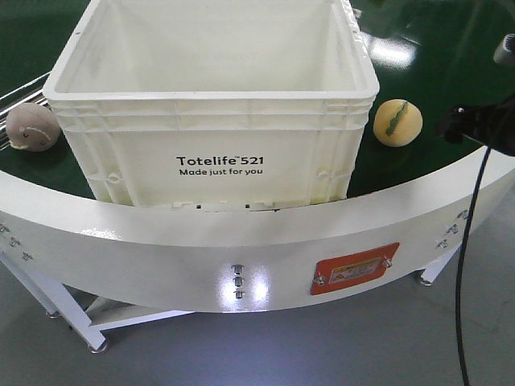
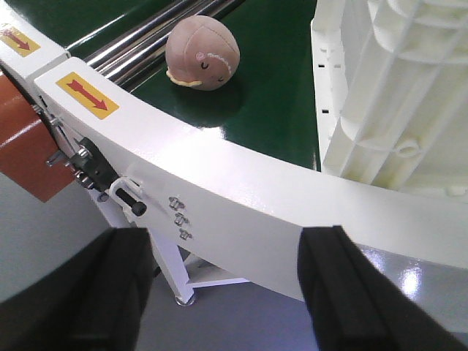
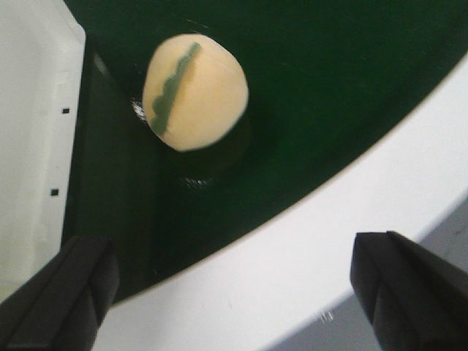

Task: Place moving items into box and shelve
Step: 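Reach the right gripper down and grasp the yellow striped ball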

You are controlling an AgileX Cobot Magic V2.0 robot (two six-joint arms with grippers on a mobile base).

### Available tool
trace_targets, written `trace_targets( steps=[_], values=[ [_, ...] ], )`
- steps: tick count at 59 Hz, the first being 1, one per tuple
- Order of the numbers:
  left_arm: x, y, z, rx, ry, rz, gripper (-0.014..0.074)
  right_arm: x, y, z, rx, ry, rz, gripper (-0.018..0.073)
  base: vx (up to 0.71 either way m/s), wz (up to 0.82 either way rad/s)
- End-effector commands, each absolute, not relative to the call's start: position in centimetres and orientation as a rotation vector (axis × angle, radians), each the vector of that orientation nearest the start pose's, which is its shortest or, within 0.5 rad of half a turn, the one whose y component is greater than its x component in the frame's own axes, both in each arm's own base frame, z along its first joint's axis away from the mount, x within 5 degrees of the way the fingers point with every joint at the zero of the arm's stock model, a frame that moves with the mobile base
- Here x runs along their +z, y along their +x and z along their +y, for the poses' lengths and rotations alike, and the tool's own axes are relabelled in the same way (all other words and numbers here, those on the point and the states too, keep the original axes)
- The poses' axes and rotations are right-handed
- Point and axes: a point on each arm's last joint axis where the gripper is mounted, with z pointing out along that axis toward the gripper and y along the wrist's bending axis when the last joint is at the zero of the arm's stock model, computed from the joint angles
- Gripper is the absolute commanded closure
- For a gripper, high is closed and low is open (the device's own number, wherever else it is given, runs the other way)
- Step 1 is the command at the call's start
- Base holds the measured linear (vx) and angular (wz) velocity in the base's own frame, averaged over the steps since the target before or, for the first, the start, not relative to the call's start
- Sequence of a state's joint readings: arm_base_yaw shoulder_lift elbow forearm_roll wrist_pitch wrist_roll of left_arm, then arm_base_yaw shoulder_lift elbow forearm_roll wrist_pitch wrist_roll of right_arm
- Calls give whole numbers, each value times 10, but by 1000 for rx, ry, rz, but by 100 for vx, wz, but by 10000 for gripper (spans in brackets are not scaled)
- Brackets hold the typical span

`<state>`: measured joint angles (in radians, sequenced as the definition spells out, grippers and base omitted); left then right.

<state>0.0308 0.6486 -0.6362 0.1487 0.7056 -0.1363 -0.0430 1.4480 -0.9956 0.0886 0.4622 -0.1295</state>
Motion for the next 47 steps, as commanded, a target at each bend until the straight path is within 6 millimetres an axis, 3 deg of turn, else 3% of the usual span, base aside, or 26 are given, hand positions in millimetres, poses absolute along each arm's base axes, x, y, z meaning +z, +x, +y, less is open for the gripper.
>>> trace_targets(
  steps=[1, 13, 27, 38, 47],
  values=[
    [327, 123, 13, 111, -104, 2099, 48, 297, 334, -9, 12, -78, 2297, -141, 0, 0],
    [327, 123, 13, 111, -104, 2099, 48, 289, 391, -8, 64, -98, 2290, -138, 0, 0],
    [327, 123, 13, 111, -104, 2099, 48, 257, 447, -10, 78, -89, 2296, -125, 0, 0],
    [327, 123, 13, 110, -105, 2099, 48, 229, 473, -12, 73, -61, 2283, -101, 0, 0],
    [327, 123, 13, 110, -105, 2099, 48, 212, 479, -12, 94, -34, 2307, -48, 0, 0]
  ],
)
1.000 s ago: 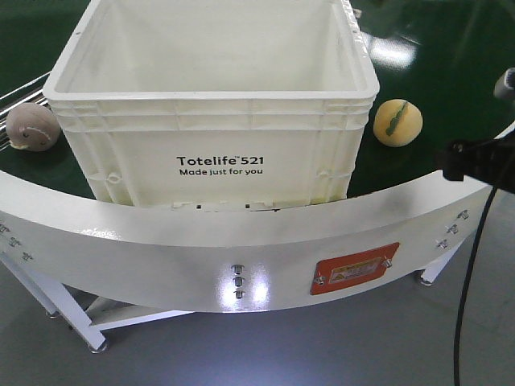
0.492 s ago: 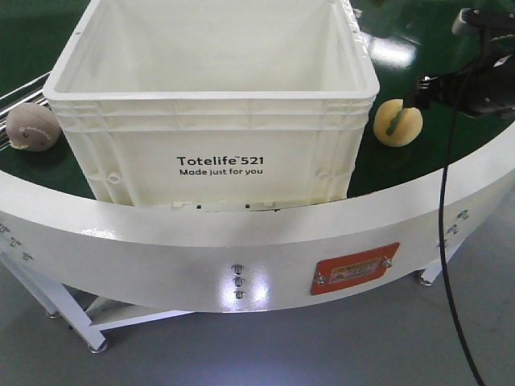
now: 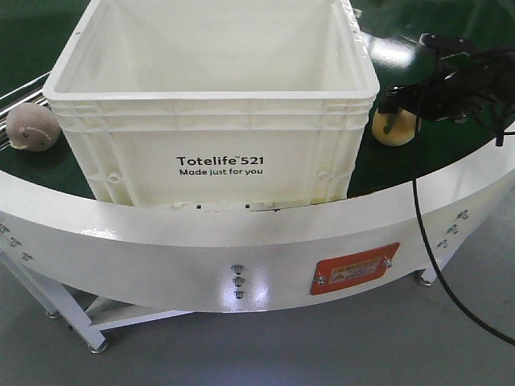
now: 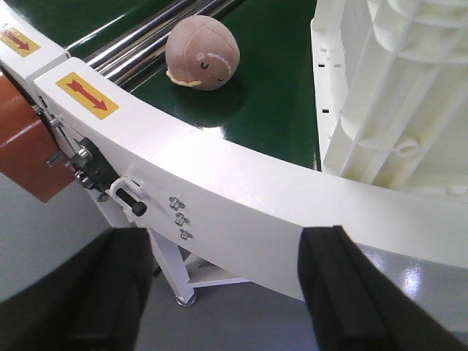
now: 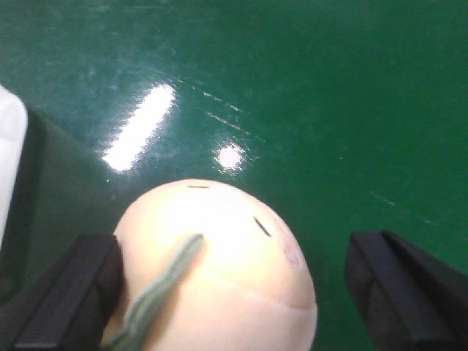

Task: Place moving items into box and shelve
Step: 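Reach the right gripper down and grasp the yellow striped ball, then lift the yellow ball with the right gripper and release it into the tote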

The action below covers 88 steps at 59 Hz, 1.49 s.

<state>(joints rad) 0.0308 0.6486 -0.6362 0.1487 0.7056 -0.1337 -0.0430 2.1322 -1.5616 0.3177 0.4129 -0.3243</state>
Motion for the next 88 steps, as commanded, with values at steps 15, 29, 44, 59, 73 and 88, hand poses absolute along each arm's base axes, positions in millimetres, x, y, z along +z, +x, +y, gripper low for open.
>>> trace_targets(
  steps=[15, 29, 44, 59, 73, 88],
  values=[
    [328, 123, 13, 110, -104, 2096, 48, 215, 475, -11, 90, -82, 2327, 228, 0, 0],
    [328, 123, 13, 110, -104, 2096, 48, 269, 468, -9, 72, -159, 2246, 289, 0, 0],
    [328, 123, 13, 110, -104, 2096, 48, 386, 435, 23, 47, -311, 1980, 289, 0, 0],
    [328, 123, 13, 110, -104, 2096, 48, 453, 389, 93, 106, -485, 1732, 289, 0, 0],
    [328, 123, 13, 110, -104, 2096, 48, 440, 376, 165, 211, -670, 1700, 269, 0, 0],
    [328, 123, 13, 110, -104, 2095, 48, 406, 392, 189, 247, -716, 1772, -1, 0, 0]
  ],
)
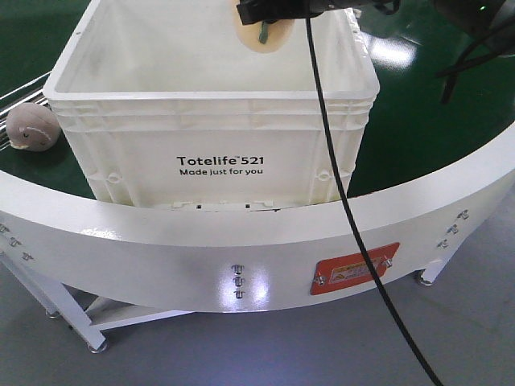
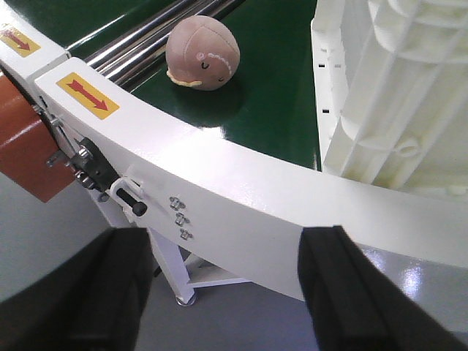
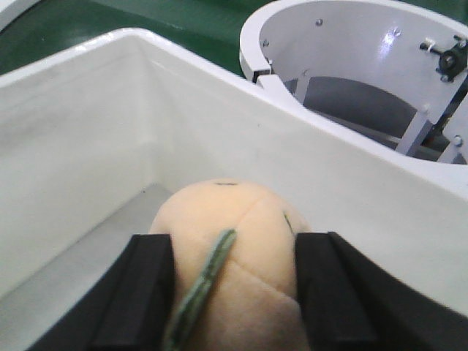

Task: Place moving items into box and shelve
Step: 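Lift the yellow ball with the right gripper and release it into the tote, then grasp the pink-brown ball with the left gripper and drop it into the tote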

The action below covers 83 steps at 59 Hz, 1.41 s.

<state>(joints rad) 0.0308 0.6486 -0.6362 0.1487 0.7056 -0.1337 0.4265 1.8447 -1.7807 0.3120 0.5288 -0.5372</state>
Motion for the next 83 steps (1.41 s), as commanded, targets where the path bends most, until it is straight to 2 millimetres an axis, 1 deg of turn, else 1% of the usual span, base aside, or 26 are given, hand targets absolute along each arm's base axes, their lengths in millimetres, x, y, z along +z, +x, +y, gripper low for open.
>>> trace_targets(
  steps=[1, 5, 7, 9, 17, 19, 23, 27, 32, 38, 44, 50, 55, 60, 67, 68, 70, 77, 79, 83],
  values=[
    [328, 123, 13, 110, -104, 2095, 48, 406, 392, 189, 247, -716, 1773, -18, 0, 0],
    [328, 123, 13, 109, -105, 2095, 48, 408, 390, 188, 241, -722, 1771, -96, 0, 0],
    [328, 123, 13, 109, -105, 2095, 48, 412, 387, 187, 240, -721, 1762, -125, 0, 0],
    [328, 123, 13, 109, -105, 2094, 48, 416, 384, 185, 241, -722, 1758, -134, 0, 0],
    [328, 124, 13, 109, -105, 2095, 45, 442, 364, 177, 242, -705, 1720, -119, 0, 0],
    [330, 123, 13, 109, -106, 2093, 33, 454, 354, 171, 236, -680, 1711, -106, 0, 0],
    [336, 127, 13, 110, -111, 2107, -1, 467, 341, 162, 248, -618, 1742, -88, 0, 0],
    [347, 132, 13, 107, -124, 2112, -50, 475, 328, 152, 237, -562, 1797, -76, 0, 0],
    [359, 147, 14, 117, -123, 2125, -85, 478, 317, 141, 185, -523, 1842, -60, 0, 0],
    [362, 177, 18, 159, -109, 2184, -90, 469, 306, 132, 127, -528, 1856, -46, 0, 0],
    [357, 213, 26, 197, -130, 2276, -88, 454, 295, 126, 99, -549, 1890, -27, 0, 0],
    [350, 246, 40, 227, -180, 2330, -78, 441, 288, 121, 53, -576, 1919, -15, 0, 0],
    [346, 274, 56, 235, -240, 2362, -60, 434, 285, 118, 19, -594, 1929, -15, 0, 0],
    [340, 298, 66, 185, -234, 2394, -38, 434, 285, 117, 9, -598, 1931, -15, 0, 0],
    [329, 330, 71, 65, -207, 2409, -15, 436, 286, 118, 10, -595, 1909, -15, 0, 0],
    [326, 338, 72, 37, -203, 2411, -15, 437, 286, 118, 12, -593, 1904, -15, 0, 0],
    [322, 347, 74, 17, -199, 2414, -15, 437, 286, 118, 15, -589, 1898, -15, 0, 0],
    [307, 383, 80, -24, -203, 2426, -16, 439, 287, 119, 20, -585, 1874, -15, 0, 0],
    [301, 396, 82, -33, -209, 2427, -16, 439, 287, 119, 21, -584, 1872, -15, 0, 0],
    [292, 413, 87, -32, -208, 2433, -16, 440, 287, 119, 20, -584, 1870, -15, 0, 0]
  ],
)
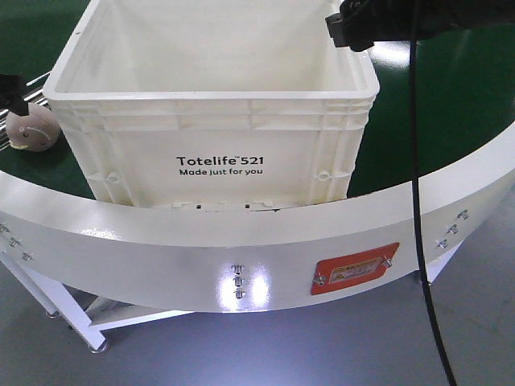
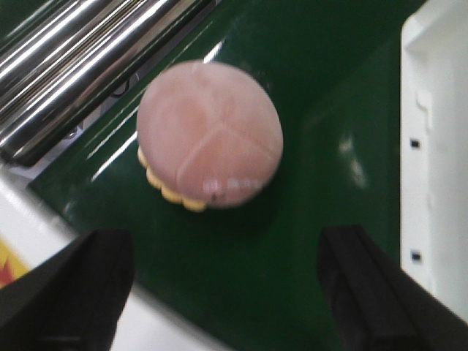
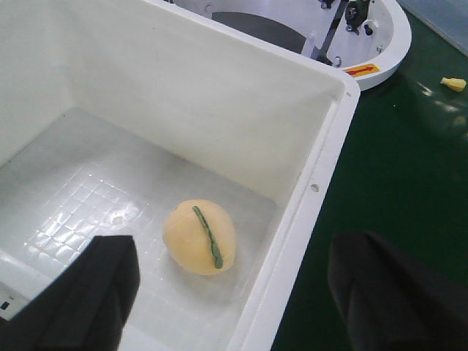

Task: Place moving items into box and shelve
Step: 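Grasp the pink-brown ball with the left gripper and drop it into the tote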

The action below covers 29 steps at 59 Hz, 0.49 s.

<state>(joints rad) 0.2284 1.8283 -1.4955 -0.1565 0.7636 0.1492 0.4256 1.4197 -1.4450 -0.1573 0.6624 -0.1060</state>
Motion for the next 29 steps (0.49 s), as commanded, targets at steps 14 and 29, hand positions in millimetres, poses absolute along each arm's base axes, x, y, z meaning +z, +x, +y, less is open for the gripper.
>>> trace_targets(
  steps=[14, 29],
  values=[
    [250, 457, 98, -11, -195, 2422, -9, 440, 287, 119, 9, -588, 1867, -15, 0, 0],
    [224, 464, 100, -16, -202, 2468, 132, 440, 288, 118, 6, -589, 1864, -15, 0, 0]
  ],
)
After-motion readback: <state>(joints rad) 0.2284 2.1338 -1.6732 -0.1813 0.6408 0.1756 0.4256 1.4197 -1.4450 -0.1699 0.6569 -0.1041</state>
